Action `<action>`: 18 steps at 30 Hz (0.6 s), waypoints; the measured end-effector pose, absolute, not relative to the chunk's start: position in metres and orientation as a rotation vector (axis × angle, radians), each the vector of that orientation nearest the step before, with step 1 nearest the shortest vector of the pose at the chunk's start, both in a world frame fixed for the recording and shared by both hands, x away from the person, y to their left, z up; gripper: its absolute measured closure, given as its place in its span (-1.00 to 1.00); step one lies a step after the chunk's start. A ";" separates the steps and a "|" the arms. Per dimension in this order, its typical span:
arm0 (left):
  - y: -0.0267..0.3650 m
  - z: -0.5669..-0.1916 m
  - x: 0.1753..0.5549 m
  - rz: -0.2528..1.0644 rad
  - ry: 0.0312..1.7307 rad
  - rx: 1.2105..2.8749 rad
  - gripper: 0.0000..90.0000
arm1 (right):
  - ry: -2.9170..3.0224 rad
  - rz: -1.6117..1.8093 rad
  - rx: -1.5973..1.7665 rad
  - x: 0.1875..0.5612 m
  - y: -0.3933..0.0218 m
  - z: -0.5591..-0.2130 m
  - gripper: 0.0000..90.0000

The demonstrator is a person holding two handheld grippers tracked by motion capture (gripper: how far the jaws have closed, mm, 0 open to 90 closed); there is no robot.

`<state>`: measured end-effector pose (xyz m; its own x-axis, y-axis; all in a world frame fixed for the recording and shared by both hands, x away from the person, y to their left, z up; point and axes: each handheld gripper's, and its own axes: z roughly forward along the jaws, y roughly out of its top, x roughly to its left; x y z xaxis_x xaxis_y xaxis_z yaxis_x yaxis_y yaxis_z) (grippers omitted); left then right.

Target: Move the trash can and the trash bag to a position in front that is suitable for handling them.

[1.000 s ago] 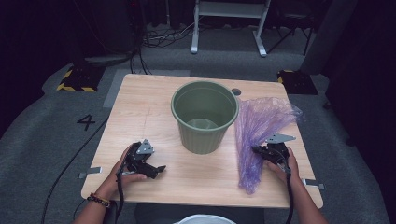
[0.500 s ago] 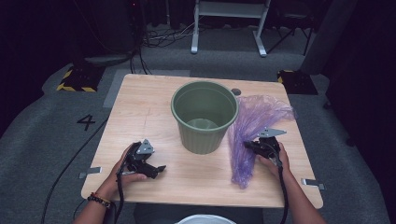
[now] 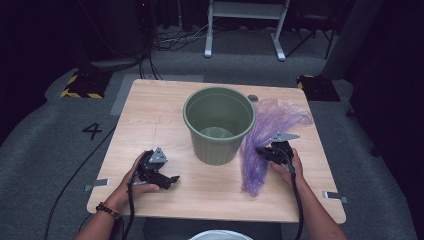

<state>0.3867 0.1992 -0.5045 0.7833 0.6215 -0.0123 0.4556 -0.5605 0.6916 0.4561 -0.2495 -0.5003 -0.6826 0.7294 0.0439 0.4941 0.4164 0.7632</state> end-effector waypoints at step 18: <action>0.196 -0.505 0.387 0.311 0.798 2.260 -0.91 | 2.324 1.180 1.077 0.455 -0.254 -0.498 0.94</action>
